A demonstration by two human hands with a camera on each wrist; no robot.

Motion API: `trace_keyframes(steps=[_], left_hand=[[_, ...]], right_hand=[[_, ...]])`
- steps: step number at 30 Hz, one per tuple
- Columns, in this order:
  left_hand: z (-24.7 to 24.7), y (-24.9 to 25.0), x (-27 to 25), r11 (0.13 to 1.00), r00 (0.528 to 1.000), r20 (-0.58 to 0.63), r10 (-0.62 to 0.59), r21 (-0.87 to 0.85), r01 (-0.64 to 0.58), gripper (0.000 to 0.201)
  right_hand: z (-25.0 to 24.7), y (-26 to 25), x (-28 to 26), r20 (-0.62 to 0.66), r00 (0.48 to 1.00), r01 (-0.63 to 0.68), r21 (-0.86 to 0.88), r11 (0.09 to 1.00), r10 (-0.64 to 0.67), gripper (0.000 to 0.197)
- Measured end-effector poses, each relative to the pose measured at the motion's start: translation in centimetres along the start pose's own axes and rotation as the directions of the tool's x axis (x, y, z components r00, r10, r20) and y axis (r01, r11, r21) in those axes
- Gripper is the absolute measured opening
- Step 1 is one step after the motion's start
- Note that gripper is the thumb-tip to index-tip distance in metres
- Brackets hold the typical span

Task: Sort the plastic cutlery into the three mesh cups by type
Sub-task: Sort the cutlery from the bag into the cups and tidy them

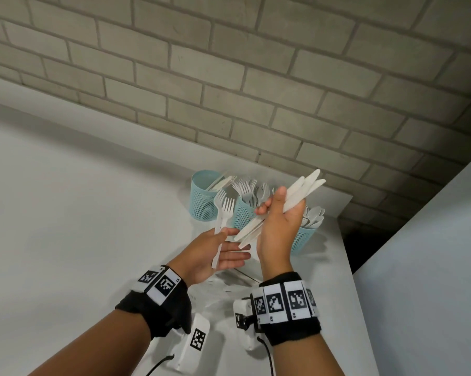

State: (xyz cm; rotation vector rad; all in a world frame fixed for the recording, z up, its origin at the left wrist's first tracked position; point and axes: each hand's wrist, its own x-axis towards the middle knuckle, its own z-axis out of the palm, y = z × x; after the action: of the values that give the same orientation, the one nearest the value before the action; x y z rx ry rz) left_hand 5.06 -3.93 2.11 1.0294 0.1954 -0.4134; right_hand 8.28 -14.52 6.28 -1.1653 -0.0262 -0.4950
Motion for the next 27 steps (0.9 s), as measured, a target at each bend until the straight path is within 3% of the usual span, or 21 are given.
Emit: trace_keyframes(steps=[7,15,18,21,27], left_hand=[[-0.5,0.6,-0.1,0.989,1.000,-0.006,0.024,-0.144,-0.024,0.032],[-1.4,1.1,0.4,0.983,0.975,-0.141,0.173,-0.039,-0.180,0.033],[-2.4,1.6,0.7,0.977,0.956,-0.217,0.199,-0.035,-0.211,0.029],[-3.2,2.3,0.8,0.974,0.942,-0.268,0.205,-0.043,-0.224,0.025],[-4.4,3.3,1.5,0.970,0.932,-0.274,0.236,0.017,-0.241,0.024]], right_hand=[[0.4,1.3,-1.1,0.138,0.984,-0.097,-0.135,0.986,0.115,0.010],[3.1,2.4,0.5,0.049,0.953,-0.298,-0.015,0.955,0.298,0.026],[4.8,1.6,3.2,-0.050,0.967,-0.244,0.081,0.966,0.249,0.025],[6.6,0.8,5.9,-0.068,0.982,-0.162,0.174,0.971,0.176,0.025],[10.1,2.7,8.2,-0.035,0.993,-0.105,0.115,0.988,0.109,0.024]])
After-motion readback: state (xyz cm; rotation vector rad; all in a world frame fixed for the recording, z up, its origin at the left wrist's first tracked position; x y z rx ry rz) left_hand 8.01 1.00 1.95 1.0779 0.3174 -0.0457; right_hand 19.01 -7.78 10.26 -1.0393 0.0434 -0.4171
